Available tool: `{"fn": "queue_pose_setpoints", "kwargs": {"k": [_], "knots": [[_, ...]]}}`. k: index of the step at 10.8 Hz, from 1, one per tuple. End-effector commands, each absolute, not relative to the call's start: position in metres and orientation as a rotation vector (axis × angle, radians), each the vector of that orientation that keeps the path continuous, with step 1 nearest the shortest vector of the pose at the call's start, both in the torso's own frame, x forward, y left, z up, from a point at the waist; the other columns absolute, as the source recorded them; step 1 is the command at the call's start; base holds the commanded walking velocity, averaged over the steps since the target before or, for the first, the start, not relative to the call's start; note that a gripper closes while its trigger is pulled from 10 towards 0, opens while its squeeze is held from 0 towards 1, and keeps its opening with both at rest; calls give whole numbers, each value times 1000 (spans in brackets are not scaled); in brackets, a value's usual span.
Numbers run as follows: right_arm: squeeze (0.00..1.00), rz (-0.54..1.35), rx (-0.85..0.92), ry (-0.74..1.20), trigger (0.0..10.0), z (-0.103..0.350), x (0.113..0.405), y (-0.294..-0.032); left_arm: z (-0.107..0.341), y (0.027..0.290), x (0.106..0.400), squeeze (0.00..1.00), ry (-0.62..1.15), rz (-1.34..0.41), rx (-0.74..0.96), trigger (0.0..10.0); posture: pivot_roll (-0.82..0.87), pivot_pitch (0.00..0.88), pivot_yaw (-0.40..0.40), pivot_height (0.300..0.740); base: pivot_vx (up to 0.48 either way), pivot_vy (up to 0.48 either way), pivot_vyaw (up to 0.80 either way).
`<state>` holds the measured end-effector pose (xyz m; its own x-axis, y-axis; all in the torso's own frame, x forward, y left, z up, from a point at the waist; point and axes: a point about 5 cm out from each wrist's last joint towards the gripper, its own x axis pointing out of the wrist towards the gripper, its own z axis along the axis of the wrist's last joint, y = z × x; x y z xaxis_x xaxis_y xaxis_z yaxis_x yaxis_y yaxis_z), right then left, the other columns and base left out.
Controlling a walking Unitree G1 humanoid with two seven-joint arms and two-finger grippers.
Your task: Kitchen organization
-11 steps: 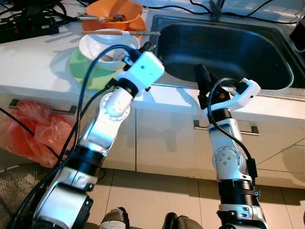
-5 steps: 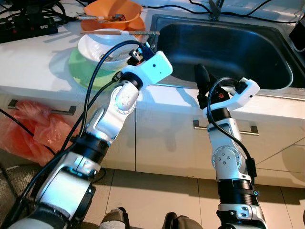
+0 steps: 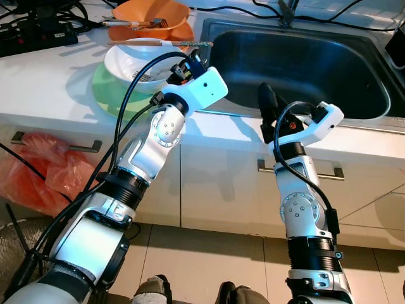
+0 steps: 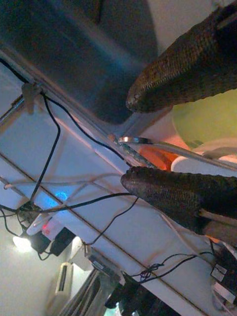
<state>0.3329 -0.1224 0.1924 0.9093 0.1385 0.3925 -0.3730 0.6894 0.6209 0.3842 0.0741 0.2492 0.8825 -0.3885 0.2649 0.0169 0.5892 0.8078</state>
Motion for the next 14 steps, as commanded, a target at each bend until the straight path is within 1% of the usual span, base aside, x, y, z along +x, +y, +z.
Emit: {"fn": "queue_pose_setpoints", "kwargs": {"k": [1, 3, 4, 5, 6, 7, 8, 9, 10, 14], "knots": [[0, 304, 765, -348, 10000, 198, 332, -122, 253, 68, 386, 0, -463, -241, 932, 10000, 113, 156, -45, 740, 0, 0, 0], [0, 304, 766, -350, 10000, 199, 333, -122, 254, 68, 388, 0, -468, -226, 931, 10000, 112, 154, -46, 740, 0, 0, 0], [0, 305, 767, -351, 10000, 199, 334, -122, 255, 70, 389, 0, -466, -206, 936, 5294, 112, 153, -46, 740, 0, 0, 0], [0, 305, 768, -351, 10000, 199, 334, -122, 256, 70, 390, 0, -469, -202, 936, 4980, 112, 153, -46, 740, 0, 0, 0], [0, 306, 769, -351, 10000, 199, 334, -122, 258, 68, 391, 0, -477, -197, 935, 6392, 111, 146, -44, 740, 0, 0, 0], [0, 307, 771, -352, 10000, 199, 334, -121, 258, 67, 392, 0, -480, -195, 938, 7333, 108, 144, -43, 740, 0, 0, 0], [0, 307, 771, -351, 10000, 199, 334, -121, 258, 66, 392, 0, -480, -194, 943, 8549, 106, 140, -44, 740, 0, 0, 0], [0, 306, 771, -351, 10000, 199, 334, -121, 258, 66, 393, 0, -478, -189, 951, 863, 105, 140, -44, 740, 0, 0, 0], [0, 305, 771, -351, 10000, 199, 334, -122, 259, 67, 394, 0, -478, -183, 955, 0, 105, 139, -45, 740, 0, 0, 0], [0, 308, 776, -345, 10000, 199, 334, -121, 259, 67, 395, 0, -479, -181, 964, 0, 113, 146, -49, 740, 0, 0, 0]]}}
